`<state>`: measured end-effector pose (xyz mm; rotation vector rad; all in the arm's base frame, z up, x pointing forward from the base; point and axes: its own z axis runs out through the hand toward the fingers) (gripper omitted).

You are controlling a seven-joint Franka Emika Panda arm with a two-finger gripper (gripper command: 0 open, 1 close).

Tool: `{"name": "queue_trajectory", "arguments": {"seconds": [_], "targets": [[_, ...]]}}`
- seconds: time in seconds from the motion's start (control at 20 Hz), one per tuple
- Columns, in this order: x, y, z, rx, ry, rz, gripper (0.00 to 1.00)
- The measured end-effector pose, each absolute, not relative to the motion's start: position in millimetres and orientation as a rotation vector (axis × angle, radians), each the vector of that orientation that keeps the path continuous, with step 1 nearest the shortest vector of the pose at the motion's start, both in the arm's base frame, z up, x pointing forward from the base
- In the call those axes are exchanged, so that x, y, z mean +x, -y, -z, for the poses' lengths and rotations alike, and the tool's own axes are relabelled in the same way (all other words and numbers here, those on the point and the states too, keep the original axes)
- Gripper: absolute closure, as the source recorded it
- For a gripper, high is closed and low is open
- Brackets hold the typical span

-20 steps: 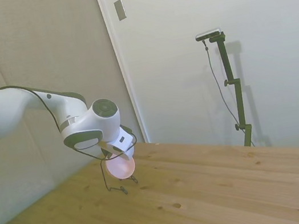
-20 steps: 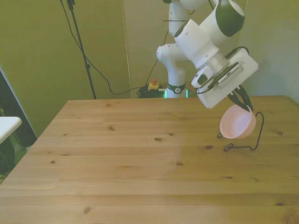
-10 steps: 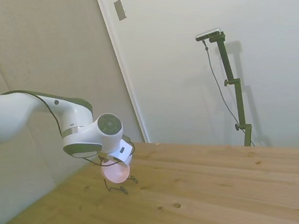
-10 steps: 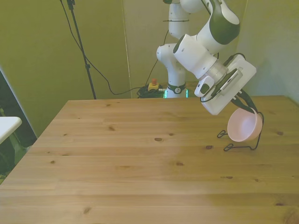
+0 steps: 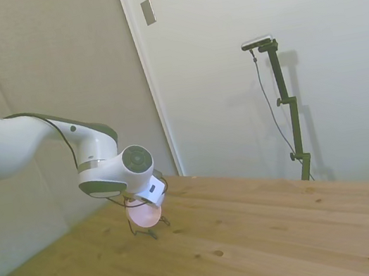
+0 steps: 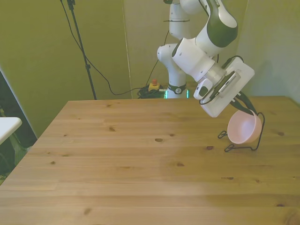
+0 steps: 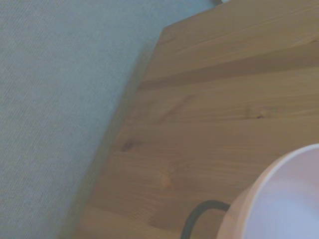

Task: Load the bowl

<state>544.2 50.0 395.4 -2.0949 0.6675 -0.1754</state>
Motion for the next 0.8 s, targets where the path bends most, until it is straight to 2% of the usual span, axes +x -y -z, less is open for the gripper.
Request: {"name": "queue_trajectory", "arguments": {"seconds": [0.45, 0.5, 0.8], "targets": [[545.3, -53.2, -390.5, -2.102, -0.673, 0.176, 1.00], [545.2, -53.1, -390.3, -2.102, -0.674, 0.176, 0.00], [545.1, -49.8, -388.8, -2.101, -0.681, 0.175, 0.00]]}}
